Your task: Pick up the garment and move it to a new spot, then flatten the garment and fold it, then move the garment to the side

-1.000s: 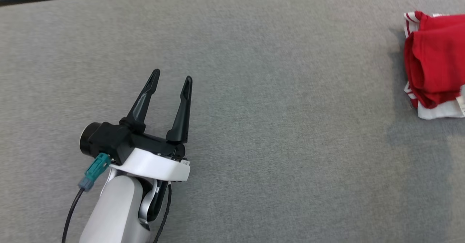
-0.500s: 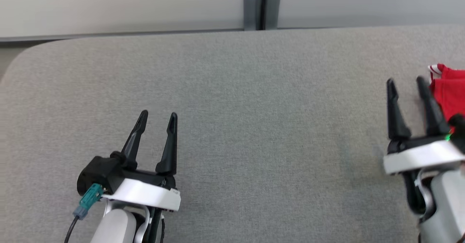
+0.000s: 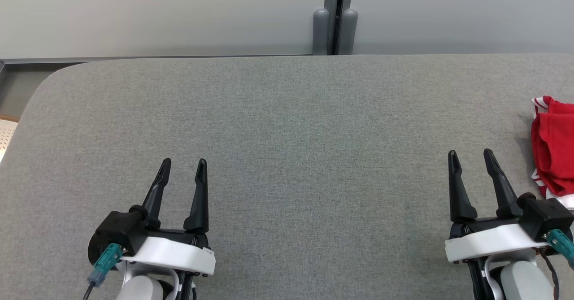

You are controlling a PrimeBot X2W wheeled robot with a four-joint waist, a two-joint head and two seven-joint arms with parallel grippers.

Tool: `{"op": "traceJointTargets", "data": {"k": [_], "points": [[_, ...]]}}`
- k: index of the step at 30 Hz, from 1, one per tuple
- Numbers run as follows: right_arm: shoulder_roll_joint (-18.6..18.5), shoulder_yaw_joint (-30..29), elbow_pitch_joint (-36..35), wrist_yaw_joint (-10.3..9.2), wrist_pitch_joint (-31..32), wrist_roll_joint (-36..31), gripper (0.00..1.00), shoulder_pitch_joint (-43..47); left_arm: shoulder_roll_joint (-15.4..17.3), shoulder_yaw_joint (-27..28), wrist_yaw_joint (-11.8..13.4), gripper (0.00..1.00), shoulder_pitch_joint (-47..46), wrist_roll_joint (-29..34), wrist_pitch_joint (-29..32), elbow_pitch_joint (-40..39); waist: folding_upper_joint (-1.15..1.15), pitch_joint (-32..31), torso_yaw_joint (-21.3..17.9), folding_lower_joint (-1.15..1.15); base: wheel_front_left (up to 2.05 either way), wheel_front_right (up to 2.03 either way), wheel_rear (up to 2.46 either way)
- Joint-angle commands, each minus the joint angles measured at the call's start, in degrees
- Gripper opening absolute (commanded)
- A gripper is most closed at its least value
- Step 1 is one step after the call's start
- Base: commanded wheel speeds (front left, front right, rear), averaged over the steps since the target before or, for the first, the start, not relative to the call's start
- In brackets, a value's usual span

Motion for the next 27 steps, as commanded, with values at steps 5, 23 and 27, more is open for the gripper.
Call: {"op": "traceJointTargets", "data": {"k": [5,23,27], "points": [[0.35,0.08,-0.36,0.0,-0.03,-0.83,1.0,0.35,0.21,0.23,0.58,1.0,0.45,1.57,0.02,-0.49,0.0,-0.12,-0.09,0.0,0.0,0.0,0.0],[1.17,0.37,-0.3,0.0,-0.03,-1.88,1.0,0.46,0.21,0.55,3.56,1.0,1.49,6.89,0.02,-1.25,0.0,-0.35,-0.24,0.0,0.0,0.0,0.0],[1.32,0.52,-0.48,0.0,-0.03,-1.85,1.0,0.49,0.2,0.93,2.85,1.0,1.73,5.81,0.02,-1.36,0.0,-0.31,-0.26,0.0,0.0,0.0,0.0]]}}
